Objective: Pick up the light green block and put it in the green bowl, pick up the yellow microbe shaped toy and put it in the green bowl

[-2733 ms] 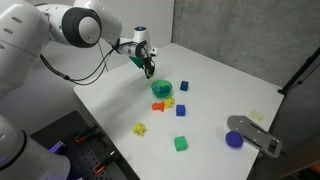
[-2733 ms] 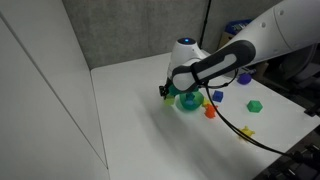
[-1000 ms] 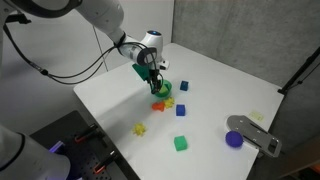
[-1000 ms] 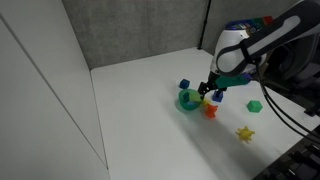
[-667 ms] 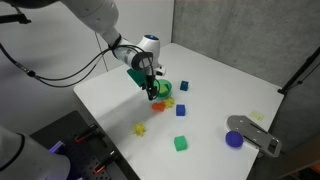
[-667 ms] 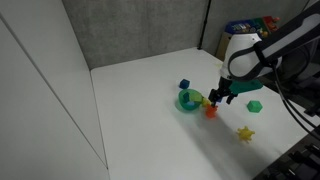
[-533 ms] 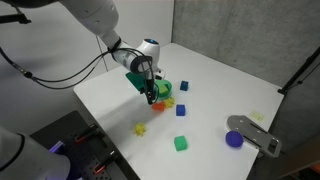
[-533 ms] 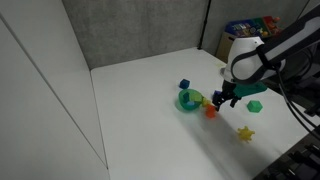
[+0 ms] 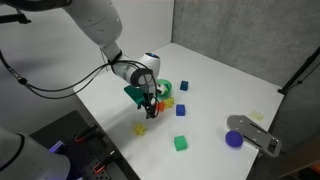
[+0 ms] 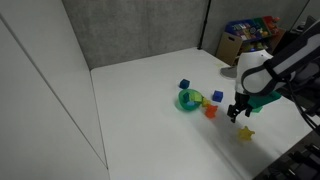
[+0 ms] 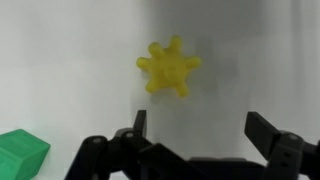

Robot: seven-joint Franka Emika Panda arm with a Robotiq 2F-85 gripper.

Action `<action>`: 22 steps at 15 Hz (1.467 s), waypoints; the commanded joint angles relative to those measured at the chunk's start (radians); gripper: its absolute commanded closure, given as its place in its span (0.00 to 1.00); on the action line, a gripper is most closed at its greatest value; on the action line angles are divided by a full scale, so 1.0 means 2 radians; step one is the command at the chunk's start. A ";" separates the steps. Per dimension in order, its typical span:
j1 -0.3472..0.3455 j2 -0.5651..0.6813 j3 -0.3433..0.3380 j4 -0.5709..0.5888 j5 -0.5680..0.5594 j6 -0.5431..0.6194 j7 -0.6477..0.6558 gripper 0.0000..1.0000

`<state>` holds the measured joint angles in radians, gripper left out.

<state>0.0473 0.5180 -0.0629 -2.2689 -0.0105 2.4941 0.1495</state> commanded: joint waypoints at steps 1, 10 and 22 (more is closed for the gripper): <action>-0.001 0.013 -0.005 -0.009 -0.021 0.017 -0.008 0.00; -0.005 0.052 -0.001 -0.006 -0.019 -0.013 -0.028 0.00; 0.001 0.042 0.000 -0.001 -0.023 -0.042 -0.024 0.88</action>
<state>0.0489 0.6298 -0.0672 -2.2768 -0.0409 2.4243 0.1104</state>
